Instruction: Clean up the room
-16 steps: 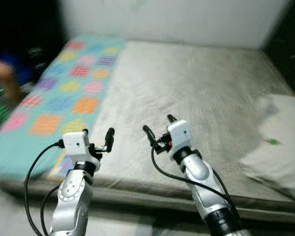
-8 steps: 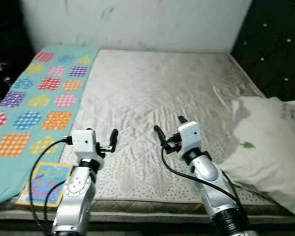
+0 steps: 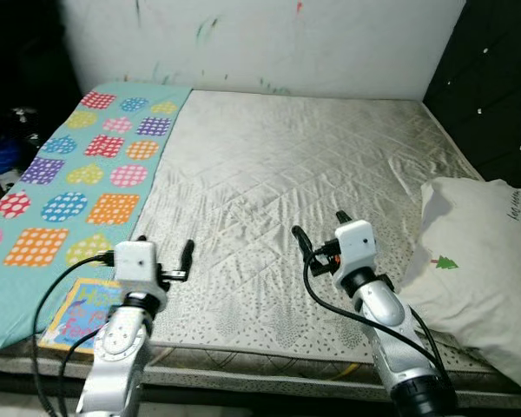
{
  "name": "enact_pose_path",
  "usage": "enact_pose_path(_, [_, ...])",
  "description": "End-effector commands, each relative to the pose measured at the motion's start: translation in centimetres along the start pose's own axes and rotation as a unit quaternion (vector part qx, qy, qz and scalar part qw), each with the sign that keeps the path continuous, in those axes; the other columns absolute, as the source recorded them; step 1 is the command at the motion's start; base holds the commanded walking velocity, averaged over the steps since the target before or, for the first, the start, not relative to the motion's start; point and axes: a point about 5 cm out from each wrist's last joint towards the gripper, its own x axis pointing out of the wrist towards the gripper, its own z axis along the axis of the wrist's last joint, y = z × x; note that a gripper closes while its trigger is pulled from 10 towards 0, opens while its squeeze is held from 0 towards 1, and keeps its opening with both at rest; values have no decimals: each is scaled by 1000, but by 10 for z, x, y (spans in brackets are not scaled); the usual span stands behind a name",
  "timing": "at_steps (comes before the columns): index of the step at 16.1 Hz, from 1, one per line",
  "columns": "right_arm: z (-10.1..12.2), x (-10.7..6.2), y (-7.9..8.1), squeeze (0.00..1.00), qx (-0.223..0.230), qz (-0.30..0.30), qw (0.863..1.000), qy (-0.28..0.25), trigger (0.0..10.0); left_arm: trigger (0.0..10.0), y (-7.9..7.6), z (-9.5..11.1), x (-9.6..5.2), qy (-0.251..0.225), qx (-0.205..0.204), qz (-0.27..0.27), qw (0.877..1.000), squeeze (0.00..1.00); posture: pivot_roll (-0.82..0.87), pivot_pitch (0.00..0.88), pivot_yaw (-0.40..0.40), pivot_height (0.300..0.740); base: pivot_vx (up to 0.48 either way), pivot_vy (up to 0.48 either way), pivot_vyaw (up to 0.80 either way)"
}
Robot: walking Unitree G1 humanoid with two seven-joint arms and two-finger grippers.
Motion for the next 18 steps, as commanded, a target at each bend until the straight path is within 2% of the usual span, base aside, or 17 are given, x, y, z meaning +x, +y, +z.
enact_pose_path(1, [-1, -3, -2, 0, -9, -8, 1000, 2, 10000, 10000, 6, 0, -4, 0, -1, 9, 1000, 0, 22, 0, -41, 740, 0, 0, 0])
enact_pose_path(3, [-2, -5, -6, 0, -11, -26, 1000, 5, 10000, 10000, 10, -4, -9, 6, -8, 22, 1000, 0, 16, 0, -32, 740, 0, 0, -800])
enact_pose_path(5, [-3, -11, -19, 0, -20, -64, 998, 6, 10000, 10000, 12, -9, -15, 12, -14, 31, 999, 0, -5, 0, -8, 740, 0, 0, -647])
enact_pose_path(9, [-11, -29, -51, 0, -22, -132, 991, 28, 10000, 10000, 10, -6, -18, 11, -3, 31, 999, 0, -18, 0, 5, 740, 0, 0, 0])
enact_pose_path(10, [-14, -39, -63, 0, -25, -143, 989, 40, 10000, 10000, 14, -2, -26, 4, 10, 43, 999, 0, -19, 6, -4, 740, 0, 0, 0])
enact_pose_path(13, [-18, -51, -74, 0, -24, -139, 988, 58, 10000, 10000, 21, 5, -36, -11, 24, 66, 997, 0, -9, 24, -28, 740, 0, 0, 0])
enact_pose_path(15, [-15, -46, -75, 0, -32, -125, 990, 59, 10000, 10000, 21, 17, -31, -27, 34, 61, 997, 0, -5, 24, -38, 740, 0, 0, 0])
enact_pose_path(17, [7, -13, -68, 0, -28, -67, 997, 35, 10000, 10000, 20, 36, -12, -40, 68, 17, 997, 0, 4, 11, -37, 740, 0, 0, 0])
enact_pose_path(18, [13, -4, -69, 0, -22, -63, 997, 32, 10000, 10000, 19, 38, -9, -42, 84, 2, 996, 0, 9, 9, -32, 740, 0, 0, 0])
